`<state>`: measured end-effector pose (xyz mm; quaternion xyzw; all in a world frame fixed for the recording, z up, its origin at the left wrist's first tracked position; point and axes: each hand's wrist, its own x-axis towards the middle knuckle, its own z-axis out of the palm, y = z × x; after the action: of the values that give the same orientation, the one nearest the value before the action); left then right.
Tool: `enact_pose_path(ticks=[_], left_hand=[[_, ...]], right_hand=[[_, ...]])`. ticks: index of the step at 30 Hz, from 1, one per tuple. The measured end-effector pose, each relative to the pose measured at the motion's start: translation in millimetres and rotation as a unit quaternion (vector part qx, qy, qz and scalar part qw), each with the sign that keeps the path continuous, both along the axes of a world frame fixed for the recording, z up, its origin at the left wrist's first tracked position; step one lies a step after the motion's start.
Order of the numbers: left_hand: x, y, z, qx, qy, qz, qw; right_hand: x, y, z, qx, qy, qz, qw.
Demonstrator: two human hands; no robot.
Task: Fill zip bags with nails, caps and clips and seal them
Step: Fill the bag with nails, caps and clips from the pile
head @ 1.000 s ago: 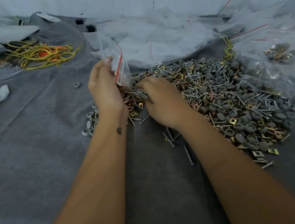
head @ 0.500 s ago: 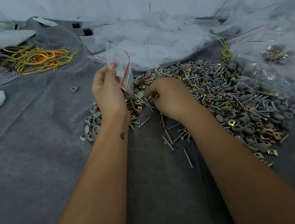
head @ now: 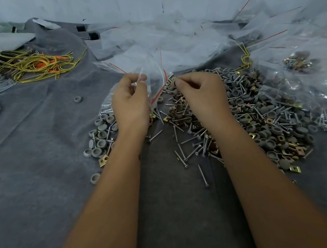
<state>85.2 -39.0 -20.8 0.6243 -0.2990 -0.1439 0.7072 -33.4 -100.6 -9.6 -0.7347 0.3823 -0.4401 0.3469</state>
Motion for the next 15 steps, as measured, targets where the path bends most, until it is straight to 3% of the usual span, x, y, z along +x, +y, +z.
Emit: enact_pose_path(ticks=[5,10,13,15], left_hand=[[-1.9,0.8,-2.1,0.017,-0.064,-0.024,0.998],[-3.6,0.3,-2.8,0.015,-0.081,-0.049,0.995],[-3.1,-1.0,-3.5,0.015,-0.059,-0.034,0.998],[-2.5,-1.3,-3.4,0.021,-0.049,-0.027,0.998]], right_hand=[[4.9,5.7,3.6,-0.054,-0.079,0.003,0.995],[8.7,4.3,-2.7,-0.088,0.004,0.022,0.996],[5.8,3.1,0.0,-0.054,-0.058,-0.008,0.997],[2.4,1.1,1.3,-0.021,-0.053,-0.039,0.998]])
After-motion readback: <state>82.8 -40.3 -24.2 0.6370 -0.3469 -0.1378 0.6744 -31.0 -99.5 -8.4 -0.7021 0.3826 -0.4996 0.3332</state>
